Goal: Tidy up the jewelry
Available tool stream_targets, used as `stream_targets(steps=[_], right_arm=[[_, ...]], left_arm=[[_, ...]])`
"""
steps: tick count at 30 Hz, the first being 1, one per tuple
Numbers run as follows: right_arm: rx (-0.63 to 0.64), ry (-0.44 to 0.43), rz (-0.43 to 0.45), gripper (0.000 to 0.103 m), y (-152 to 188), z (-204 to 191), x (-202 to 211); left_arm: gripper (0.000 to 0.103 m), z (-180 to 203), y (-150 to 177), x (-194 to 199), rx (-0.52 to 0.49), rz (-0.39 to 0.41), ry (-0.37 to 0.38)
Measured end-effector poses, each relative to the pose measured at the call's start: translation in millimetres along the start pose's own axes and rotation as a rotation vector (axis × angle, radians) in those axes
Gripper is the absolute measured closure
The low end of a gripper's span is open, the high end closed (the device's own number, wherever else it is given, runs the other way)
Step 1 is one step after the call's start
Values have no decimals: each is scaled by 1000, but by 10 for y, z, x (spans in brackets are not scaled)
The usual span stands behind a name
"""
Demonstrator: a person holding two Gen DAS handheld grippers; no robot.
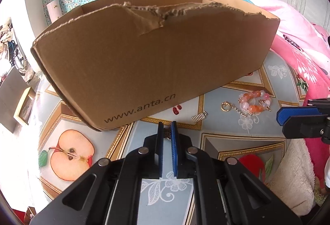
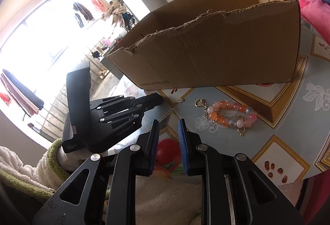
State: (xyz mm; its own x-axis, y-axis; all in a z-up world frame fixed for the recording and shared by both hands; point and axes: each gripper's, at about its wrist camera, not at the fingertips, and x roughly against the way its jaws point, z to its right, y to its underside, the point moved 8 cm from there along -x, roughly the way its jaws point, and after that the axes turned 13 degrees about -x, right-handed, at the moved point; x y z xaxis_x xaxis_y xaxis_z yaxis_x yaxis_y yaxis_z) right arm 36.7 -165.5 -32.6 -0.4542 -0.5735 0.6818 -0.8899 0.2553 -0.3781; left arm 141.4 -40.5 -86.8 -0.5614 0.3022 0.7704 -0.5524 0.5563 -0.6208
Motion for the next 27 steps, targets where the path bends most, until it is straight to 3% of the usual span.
stream_targets(steps=[11,21,27], right_arm=[[48,25,-15,82,13,-172,-250],[156,251,9,77,-66,-158,-763],[209,327,63,78,-182,-181,-907]], left_arm=[[97,-188,166,195,88,-13,-30],[97,-326,211,245,137,6,-25],[97,-392,228,212,155,19,1]])
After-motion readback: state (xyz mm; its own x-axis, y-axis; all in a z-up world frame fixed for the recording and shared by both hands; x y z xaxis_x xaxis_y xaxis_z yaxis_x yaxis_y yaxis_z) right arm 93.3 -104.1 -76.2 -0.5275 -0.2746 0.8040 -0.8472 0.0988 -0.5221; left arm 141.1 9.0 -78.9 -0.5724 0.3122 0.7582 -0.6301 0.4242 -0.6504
